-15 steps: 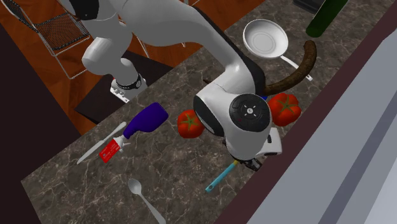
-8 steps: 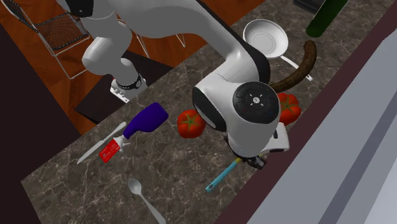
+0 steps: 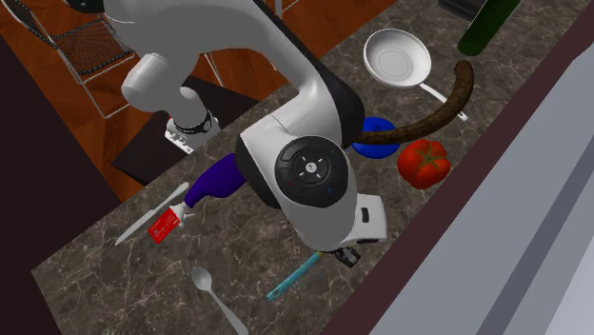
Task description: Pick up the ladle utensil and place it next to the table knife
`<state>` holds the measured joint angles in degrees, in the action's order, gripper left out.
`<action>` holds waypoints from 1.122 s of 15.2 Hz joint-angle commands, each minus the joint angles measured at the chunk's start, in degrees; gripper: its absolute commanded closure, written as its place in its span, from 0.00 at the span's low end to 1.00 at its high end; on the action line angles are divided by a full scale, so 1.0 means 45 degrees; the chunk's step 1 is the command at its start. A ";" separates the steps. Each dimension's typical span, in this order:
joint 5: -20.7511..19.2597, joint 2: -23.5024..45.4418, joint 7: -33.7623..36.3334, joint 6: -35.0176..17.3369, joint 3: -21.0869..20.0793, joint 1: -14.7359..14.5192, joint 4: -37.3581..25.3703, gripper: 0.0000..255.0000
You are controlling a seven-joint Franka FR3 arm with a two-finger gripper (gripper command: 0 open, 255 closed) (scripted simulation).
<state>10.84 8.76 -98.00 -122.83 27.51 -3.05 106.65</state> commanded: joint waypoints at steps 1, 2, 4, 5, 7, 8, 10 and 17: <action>-0.0069 -0.0380 -0.0516 -0.0097 0.0226 0.0261 0.0492 1.00; -0.0117 -0.0571 -0.0748 -0.0123 0.0338 0.0383 0.0713 1.00; -0.0208 -0.0921 -0.1225 -0.0154 0.0568 0.0641 0.1106 1.00; -0.0249 -0.1080 -0.1470 -0.0161 0.0689 0.0772 0.1279 1.00; -0.0322 -0.1365 -0.1974 -0.0156 0.0941 0.1039 0.1581 1.00; -0.0354 -0.1491 -0.2233 -0.0145 0.1069 0.1179 0.1708 1.00; -0.0402 -0.1707 -0.2767 -0.0107 0.1335 0.1462 0.1919 1.00; -0.0372 -0.2049 -0.4820 0.0181 0.2365 0.2479 0.2183 1.00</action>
<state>8.76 -0.72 -117.58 -122.26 37.20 7.20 116.65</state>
